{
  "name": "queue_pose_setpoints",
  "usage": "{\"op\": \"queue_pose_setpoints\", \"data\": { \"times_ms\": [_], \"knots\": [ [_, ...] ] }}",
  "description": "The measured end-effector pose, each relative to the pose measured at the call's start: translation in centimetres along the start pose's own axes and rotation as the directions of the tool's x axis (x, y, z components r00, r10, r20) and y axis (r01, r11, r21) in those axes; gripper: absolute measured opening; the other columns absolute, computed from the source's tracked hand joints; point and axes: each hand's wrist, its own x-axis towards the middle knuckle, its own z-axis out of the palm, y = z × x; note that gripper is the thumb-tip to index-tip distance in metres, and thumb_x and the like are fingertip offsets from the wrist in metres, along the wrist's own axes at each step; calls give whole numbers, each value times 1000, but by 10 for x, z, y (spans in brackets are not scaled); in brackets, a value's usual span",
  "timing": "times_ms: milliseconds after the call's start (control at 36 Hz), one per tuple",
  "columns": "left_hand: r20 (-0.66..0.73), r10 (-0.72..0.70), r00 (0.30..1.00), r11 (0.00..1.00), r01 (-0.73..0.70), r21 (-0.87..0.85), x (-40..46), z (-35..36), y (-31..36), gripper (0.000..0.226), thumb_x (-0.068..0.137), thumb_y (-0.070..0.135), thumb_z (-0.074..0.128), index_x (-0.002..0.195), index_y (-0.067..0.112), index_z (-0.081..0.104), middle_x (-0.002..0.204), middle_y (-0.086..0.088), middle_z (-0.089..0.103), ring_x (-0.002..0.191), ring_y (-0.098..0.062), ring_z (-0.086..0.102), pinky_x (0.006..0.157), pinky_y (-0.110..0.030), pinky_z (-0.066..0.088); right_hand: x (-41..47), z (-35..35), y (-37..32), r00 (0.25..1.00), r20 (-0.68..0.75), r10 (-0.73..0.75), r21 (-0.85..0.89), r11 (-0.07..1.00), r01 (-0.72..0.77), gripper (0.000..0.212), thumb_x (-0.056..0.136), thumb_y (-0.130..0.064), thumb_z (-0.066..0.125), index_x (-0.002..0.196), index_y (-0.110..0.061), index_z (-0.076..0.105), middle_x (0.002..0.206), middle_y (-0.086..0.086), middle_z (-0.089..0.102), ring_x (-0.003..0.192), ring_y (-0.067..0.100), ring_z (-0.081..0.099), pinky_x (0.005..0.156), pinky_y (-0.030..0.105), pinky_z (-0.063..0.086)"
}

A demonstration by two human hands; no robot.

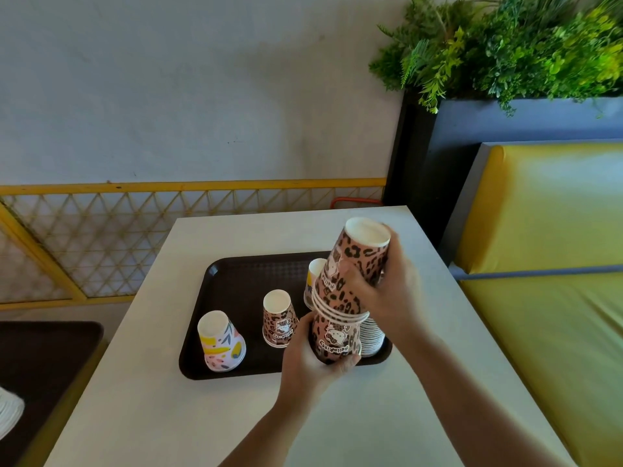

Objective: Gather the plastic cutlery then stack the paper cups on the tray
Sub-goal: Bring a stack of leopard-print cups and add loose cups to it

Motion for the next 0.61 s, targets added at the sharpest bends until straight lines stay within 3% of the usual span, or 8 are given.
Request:
{"op": "queue_pose_setpoints", "data": {
  "times_ms": [139,222,306,389,528,611],
  "knots": [
    [-8,-22,1000,1000,22,-2,-2,0,-2,70,46,49,80,108,39,48,104,16,66,99,11,59,79,-2,43,25,-22,-22,973,-203,-113,39,992,123,61,71,-43,65,122,-22,40,104,-29,50,95,-22,50,77,0,42],
    [-18,-22,1000,1000,22,4,-1,-1,-2,70,46,49,79,107,39,49,106,15,65,100,10,59,80,-3,43,37,-27,-19,954,-268,-132,13,990,141,68,73,-34,69,129,-10,38,105,-27,46,95,-19,48,79,-3,39],
    [-27,-21,999,1000,22,17,0,-1,-2,70,46,51,79,107,40,48,107,17,64,102,9,58,80,-3,43,38,-24,-8,961,-255,-105,-21,994,103,66,74,-26,68,130,-7,38,107,-18,47,99,-11,44,80,-5,36],
    [-37,-20,999,999,21,26,1,-2,-1,71,45,52,78,108,42,46,107,18,64,102,10,57,80,-2,42,31,-17,5,976,-206,-72,-43,997,65,65,77,-20,73,131,-9,38,111,-13,47,100,-13,40,77,-8,34],
    [-73,3,997,1000,-2,13,2,-3,7,69,47,48,79,106,43,45,103,24,60,99,18,54,79,1,40,28,-11,15,989,-136,-60,-107,993,46,63,77,-19,72,131,-13,39,113,-13,45,99,-12,38,76,-9,31],
    [-92,13,996,999,-10,32,4,-4,9,70,49,39,85,107,42,45,106,19,61,100,15,55,79,0,40,29,-10,20,990,-135,-33,-93,995,21,62,78,-20,70,131,-14,38,112,-12,45,100,-8,41,75,-5,35]
  ]
}}
